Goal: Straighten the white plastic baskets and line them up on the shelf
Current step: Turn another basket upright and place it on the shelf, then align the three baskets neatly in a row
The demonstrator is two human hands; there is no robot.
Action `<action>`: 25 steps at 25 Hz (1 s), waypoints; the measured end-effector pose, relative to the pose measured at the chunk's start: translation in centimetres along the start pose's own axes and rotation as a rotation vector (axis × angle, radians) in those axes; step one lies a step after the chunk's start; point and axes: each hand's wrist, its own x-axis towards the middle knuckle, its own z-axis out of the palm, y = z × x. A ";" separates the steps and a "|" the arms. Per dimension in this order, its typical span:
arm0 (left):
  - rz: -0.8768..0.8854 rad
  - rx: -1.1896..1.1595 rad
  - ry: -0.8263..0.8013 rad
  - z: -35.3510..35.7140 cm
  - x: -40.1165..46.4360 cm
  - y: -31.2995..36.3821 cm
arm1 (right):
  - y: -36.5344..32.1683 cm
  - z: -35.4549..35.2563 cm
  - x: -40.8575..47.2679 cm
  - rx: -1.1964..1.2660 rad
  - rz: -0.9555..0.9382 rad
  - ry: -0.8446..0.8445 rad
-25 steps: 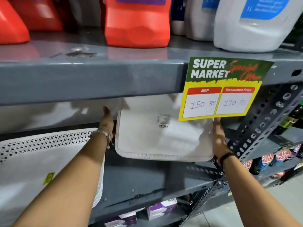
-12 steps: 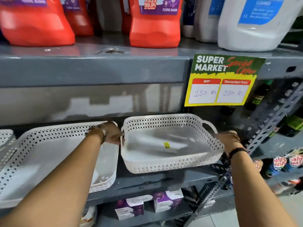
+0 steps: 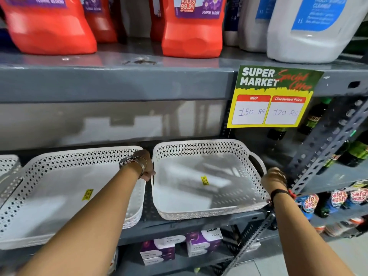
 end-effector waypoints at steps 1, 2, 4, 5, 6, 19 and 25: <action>0.014 0.039 0.022 0.0 0.1 -0.1 | -0.2 -0.1 -0.5 -0.037 -0.004 0.003; 0.025 0.057 0.056 0.1 0.7 -0.5 | -0.6 0.0 -1.0 -0.088 -0.020 0.018; 0.049 -0.018 0.134 -0.1 0.7 -1.5 | -2.1 0.8 -2.1 -0.171 -0.086 0.081; 0.068 -0.065 0.174 -0.5 0.4 -2.3 | -3.4 1.5 -2.9 -0.177 -0.163 0.095; 0.089 -0.073 0.254 -1.1 0.0 -3.3 | -5.1 2.7 -4.0 -0.150 -0.271 0.083; -0.187 0.027 0.723 -5.9 -1.5 -31.2 | -17.0 15.9 -18.5 0.020 -0.570 -0.342; -0.110 -0.166 0.505 -6.1 0.8 -33.0 | -17.5 16.7 -19.6 -0.159 -0.614 -0.210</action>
